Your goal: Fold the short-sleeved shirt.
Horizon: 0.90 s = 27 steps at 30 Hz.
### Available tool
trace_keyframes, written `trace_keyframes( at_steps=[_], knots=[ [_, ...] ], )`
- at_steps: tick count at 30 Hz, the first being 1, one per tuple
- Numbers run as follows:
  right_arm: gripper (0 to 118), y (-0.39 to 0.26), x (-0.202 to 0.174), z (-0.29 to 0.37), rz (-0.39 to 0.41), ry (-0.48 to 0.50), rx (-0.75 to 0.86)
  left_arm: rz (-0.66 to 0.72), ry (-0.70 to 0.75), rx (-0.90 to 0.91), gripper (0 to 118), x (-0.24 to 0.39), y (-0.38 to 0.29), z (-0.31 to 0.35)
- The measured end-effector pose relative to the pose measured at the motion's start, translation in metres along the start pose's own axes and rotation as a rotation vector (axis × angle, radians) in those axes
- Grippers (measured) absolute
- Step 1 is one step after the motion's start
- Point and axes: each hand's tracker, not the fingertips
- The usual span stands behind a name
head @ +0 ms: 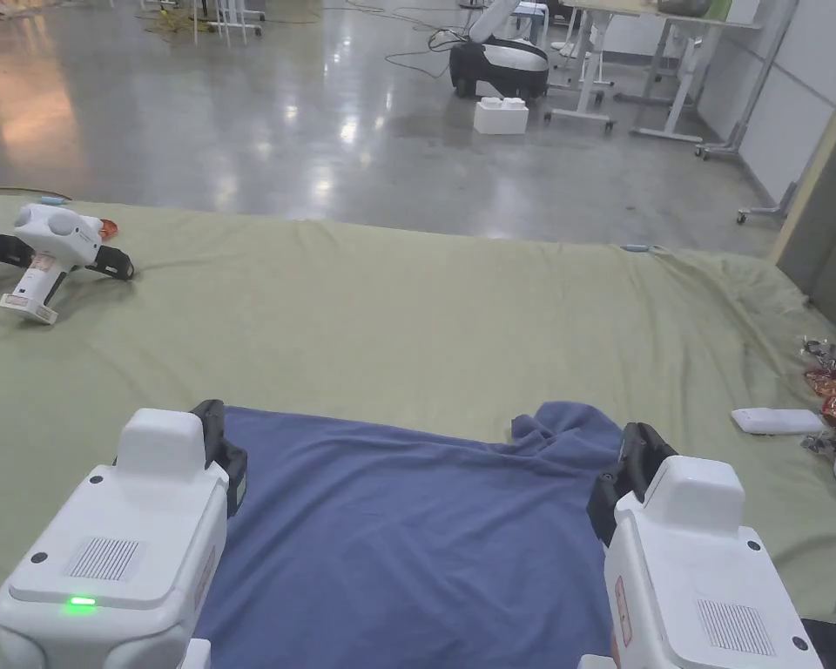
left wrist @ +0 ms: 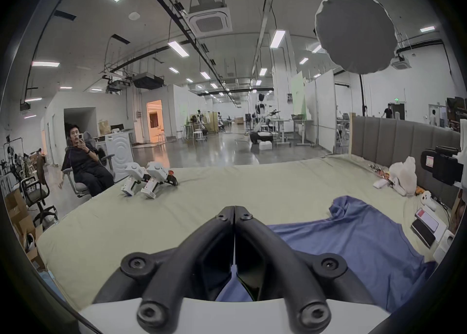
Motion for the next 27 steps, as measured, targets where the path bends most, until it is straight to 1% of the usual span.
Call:
trace_keyframes(
  at_steps=[2, 3, 4, 6, 8, 9, 11, 13, 14, 18, 19, 21, 22, 23, 25, 26, 27],
  knots=[
    [2, 0.001, 0.001, -0.001, -0.012, 0.016, 0.017, 0.012, -0.006, -0.002, 0, -0.004, 0.001, -0.001],
    [0, 0.001, 0.0, -0.001, -0.007, 0.01, 0.016, 0.016, -0.011, -0.008, 0, -0.006, 0.001, -0.002],
    [0, 0.001, 0.0, -0.001, 0.003, 0.005, 0.013, 0.019, -0.011, -0.016, 0, -0.009, 0.0, -0.003],
    [0, 0.0, 0.004, -0.001, -0.001, 0.011, 0.011, 0.025, -0.004, -0.041, 0, -0.019, -0.003, -0.001],
    [0, -0.002, 0.007, 0.0, -0.008, 0.02, -0.006, 0.067, -0.042, -0.112, 0, -0.036, -0.008, 0.001],
    [0, -0.004, 0.008, 0.0, -0.007, 0.019, -0.01, 0.08, -0.036, -0.139, 0, -0.045, -0.012, 0.004],
    [0, -0.009, 0.01, 0.0, 0.006, 0.025, -0.032, 0.083, -0.069, -0.243, 0, -0.066, -0.021, 0.012],
    [0, -0.015, 0.012, 0.0, 0.005, 0.031, -0.056, 0.089, -0.049, -0.326, 0, -0.086, -0.035, 0.022],
    [0, -0.017, 0.012, 0.0, 0.004, 0.034, -0.071, 0.092, -0.074, -0.389, 0, -0.096, -0.043, 0.027],
    [0, -0.03, 0.012, -0.003, 0.002, 0.038, -0.126, 0.132, -0.101, -0.57, 0, -0.119, -0.071, 0.045],
    [0, -0.033, 0.011, -0.004, 0.0, 0.041, -0.142, 0.144, -0.082, -0.61, 0, -0.118, -0.075, 0.05],
    [0, -0.038, 0.01, -0.006, 0.003, 0.047, -0.17, 0.16, -0.093, -0.692, 1, -0.122, -0.089, 0.054],
    [0, -0.04, 0.009, -0.006, 0.005, 0.049, -0.18, 0.173, -0.083, -0.713, 7, -0.123, -0.096, 0.057],
    [0, -0.042, 0.009, -0.006, 0.008, 0.051, -0.19, 0.18, -0.068, -0.737, 19, -0.123, -0.099, 0.059],
    [0, -0.046, 0.01, -0.007, 0.012, 0.052, -0.208, 0.208, -0.073, -0.798, 48, -0.125, -0.106, 0.063],
    [0, -0.047, 0.011, -0.007, 0.015, 0.051, -0.217, 0.213, -0.058, -0.809, 70, -0.124, -0.11, 0.064],
    [0, -0.049, 0.012, -0.007, 0.015, 0.048, -0.224, 0.215, -0.045, -0.824, 79, -0.126, -0.112, 0.065]
  ],
)
